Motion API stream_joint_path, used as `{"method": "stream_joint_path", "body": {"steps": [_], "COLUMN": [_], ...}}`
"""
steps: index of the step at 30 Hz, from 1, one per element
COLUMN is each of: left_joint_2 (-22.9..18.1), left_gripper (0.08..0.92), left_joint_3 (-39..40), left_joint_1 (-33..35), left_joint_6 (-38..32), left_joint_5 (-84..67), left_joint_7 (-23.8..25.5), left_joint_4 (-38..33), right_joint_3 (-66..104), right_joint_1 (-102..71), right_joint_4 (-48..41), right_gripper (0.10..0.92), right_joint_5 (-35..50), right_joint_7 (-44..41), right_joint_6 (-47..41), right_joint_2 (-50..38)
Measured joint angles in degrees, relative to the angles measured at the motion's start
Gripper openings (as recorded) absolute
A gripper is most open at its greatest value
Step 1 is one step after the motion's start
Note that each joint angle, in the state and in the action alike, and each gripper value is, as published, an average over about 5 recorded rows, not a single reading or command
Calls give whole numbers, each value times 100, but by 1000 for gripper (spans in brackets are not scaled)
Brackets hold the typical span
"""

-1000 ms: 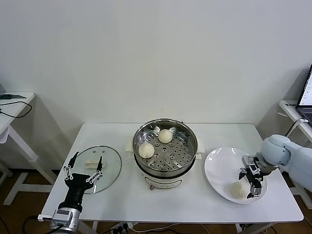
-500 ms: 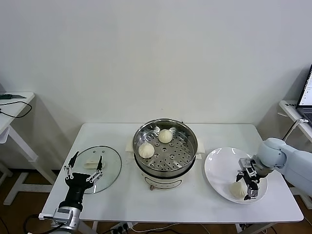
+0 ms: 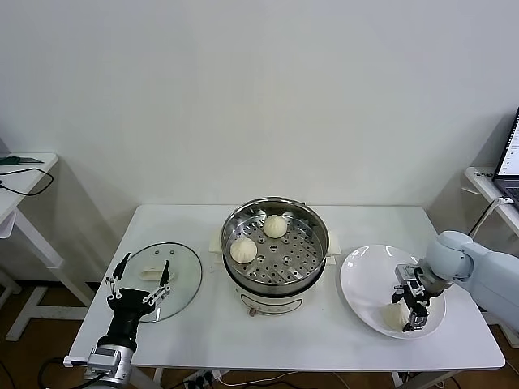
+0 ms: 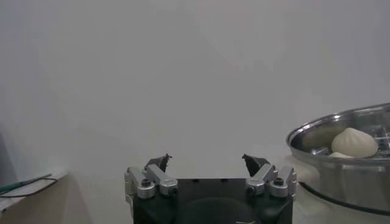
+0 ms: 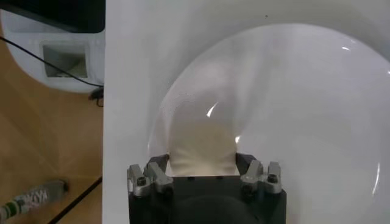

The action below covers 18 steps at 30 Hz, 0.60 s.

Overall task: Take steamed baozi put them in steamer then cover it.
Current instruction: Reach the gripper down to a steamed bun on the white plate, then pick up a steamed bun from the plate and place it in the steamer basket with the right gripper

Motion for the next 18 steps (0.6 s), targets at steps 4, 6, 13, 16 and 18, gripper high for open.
{"method": "stream_joint_path", "body": {"steps": [4, 6, 13, 16, 18], "left_joint_2": [0, 1, 16, 24, 28], "left_gripper": [823, 823, 823, 823, 823], "left_joint_3": [10, 12, 6, 7, 14], "left_joint_1": [4, 6, 34, 42, 44], "left_joint_6": [-1, -1, 3, 10, 16], "left_joint_5": [2, 2, -2, -5, -7], "left_joint_7": [0, -1, -3, -5, -7], "left_joint_4": [-26, -41, -113, -147, -163], "right_joint_3": [21, -3, -260, -453, -624], "right_joint_1": [26, 78, 621, 1064, 1430], "right_joint_4": [51, 87, 254, 345, 411], "right_gripper": [726, 723, 713, 713, 712], "right_joint_5": [40, 83, 389, 567, 691], "right_joint_7": [-26, -41, -125, -178, -211], "right_joint_6": [-2, -4, -9, 9, 36], "right_joint_2": [-48, -84, -286, -355, -376]}}
